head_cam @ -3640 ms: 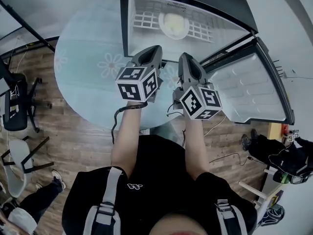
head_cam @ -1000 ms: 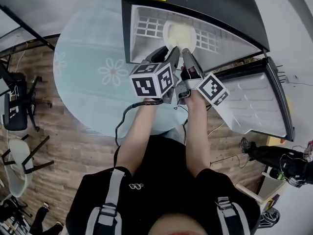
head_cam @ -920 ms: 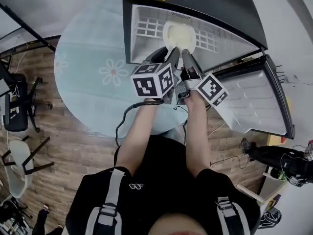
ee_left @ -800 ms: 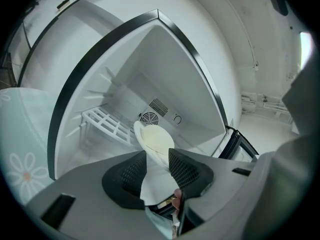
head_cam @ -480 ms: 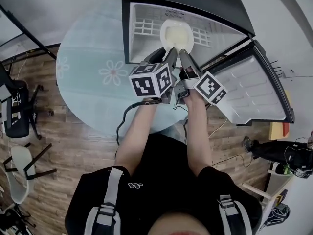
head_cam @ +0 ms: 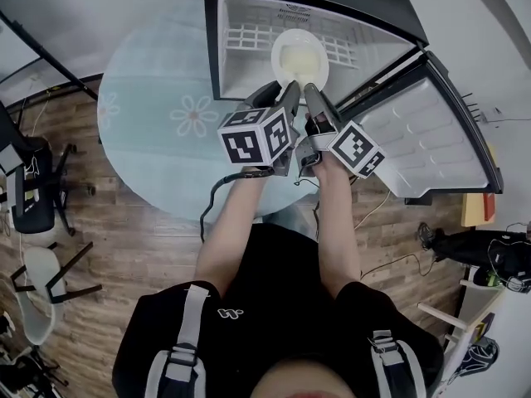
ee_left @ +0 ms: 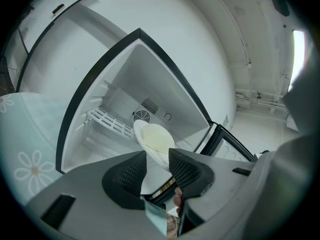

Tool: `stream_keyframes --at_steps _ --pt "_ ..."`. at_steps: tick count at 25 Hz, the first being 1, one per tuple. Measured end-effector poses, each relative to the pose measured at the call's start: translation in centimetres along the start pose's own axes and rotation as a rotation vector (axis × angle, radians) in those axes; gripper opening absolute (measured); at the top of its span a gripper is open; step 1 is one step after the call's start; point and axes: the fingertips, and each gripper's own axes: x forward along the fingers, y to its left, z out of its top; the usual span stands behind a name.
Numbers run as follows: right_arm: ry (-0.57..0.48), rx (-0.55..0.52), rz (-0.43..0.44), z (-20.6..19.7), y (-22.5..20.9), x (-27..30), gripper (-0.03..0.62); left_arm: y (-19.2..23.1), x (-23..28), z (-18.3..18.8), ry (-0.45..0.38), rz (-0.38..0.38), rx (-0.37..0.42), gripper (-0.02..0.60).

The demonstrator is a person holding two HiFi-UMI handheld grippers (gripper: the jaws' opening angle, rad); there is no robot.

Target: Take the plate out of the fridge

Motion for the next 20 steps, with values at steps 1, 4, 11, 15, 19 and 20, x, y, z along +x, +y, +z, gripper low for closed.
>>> stream_keyframes --at_steps 1,4,11,15,19,20 --pt "-0.003 0.0 -0.002 0.0 0.0 -0.2 0.117 -0.2 0.0 -0.1 0.002 -0.003 0.002 0.132" --pt "-0.014 -0.001 -0.011 0.2 -0.3 -0.9 0.117 -0.7 0.0 -0.6 0.009 -0.014 0.009 0.132" --pt "-0.026 -0.002 -0.023 0.2 -0.5 -1.9 0.118 -1.4 -0.2 -1.2 0.019 -0.029 0.007 0.132" --pt "-0.029 0.002 -0.028 0.1 -0.7 -2.2 0.118 -1.5 -0.2 -1.5 0.024 -0.038 0.002 0.132" --pt "-0.027 0.005 -0.029 0.0 -0.9 -2.4 0.118 -1.6 -0.3 -1.8 0.028 -0.037 0.004 0.132" --pt "-0.026 0.006 -0.029 -0.1 -0.9 -2.5 0.118 -1.6 -0.3 -1.9 0.029 -0.035 0.004 0.132"
